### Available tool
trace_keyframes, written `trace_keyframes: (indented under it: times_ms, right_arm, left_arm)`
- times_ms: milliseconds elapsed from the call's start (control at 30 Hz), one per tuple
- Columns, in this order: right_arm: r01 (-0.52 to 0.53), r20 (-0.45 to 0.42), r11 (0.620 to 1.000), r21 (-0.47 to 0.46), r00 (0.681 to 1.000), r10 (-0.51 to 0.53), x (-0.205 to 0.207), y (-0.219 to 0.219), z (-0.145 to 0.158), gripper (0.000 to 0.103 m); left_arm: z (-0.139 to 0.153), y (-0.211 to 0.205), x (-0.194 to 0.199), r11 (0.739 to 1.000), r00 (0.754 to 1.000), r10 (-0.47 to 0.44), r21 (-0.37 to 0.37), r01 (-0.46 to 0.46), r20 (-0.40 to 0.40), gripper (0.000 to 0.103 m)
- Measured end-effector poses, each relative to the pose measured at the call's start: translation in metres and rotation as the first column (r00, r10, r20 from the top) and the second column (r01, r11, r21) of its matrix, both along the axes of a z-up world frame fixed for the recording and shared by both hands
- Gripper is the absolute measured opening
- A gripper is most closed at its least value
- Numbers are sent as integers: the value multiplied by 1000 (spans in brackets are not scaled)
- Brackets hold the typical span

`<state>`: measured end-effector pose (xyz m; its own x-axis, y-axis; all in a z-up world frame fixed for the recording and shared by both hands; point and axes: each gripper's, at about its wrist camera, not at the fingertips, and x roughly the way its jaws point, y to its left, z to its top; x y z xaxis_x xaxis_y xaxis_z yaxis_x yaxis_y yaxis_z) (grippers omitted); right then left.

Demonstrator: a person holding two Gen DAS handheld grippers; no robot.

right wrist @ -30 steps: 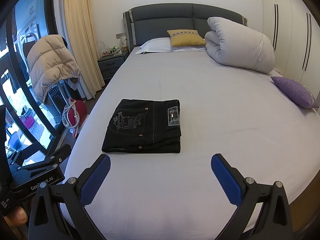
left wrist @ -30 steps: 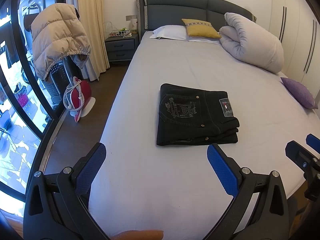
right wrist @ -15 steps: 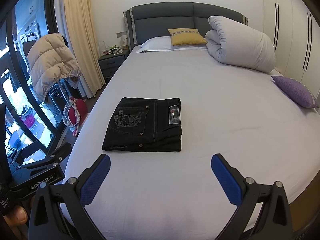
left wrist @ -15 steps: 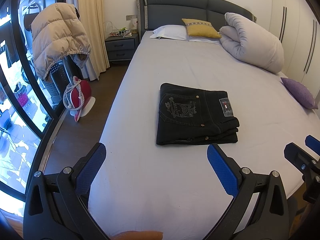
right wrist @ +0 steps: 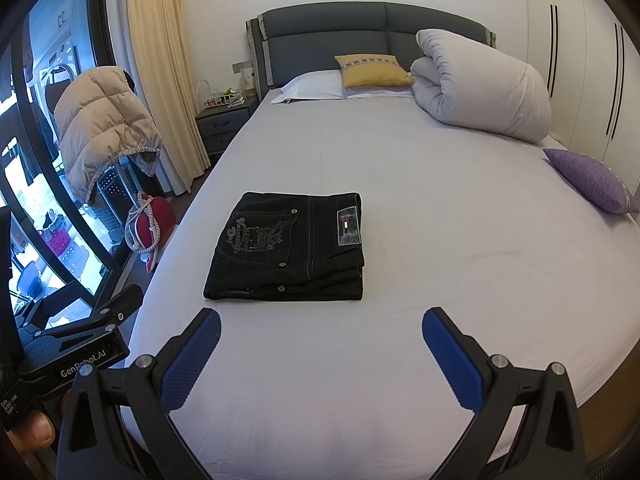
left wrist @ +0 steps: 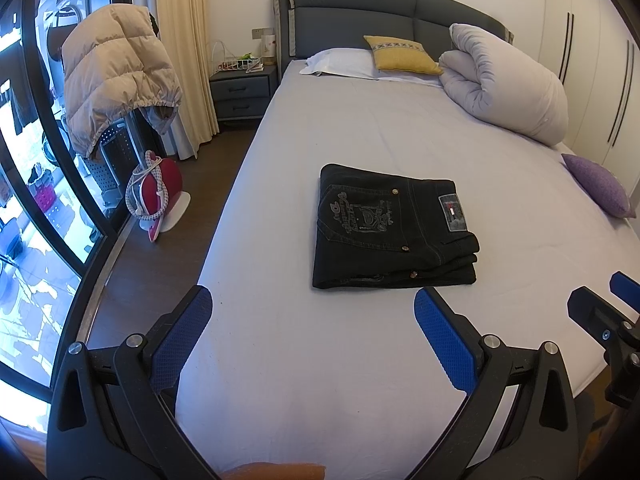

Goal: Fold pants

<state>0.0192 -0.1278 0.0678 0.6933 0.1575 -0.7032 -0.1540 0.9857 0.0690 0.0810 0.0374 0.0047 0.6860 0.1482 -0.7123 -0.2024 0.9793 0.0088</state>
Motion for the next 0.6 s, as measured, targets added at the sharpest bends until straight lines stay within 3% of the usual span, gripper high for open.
trace_keyframes:
  times_ms: [600]
  right_arm:
    - [-6, -20, 1000, 2, 1000, 6, 3, -7, -9, 103]
  left_arm:
    - [-5, 5, 1, 1000, 1000, 2, 2, -2, -7, 103]
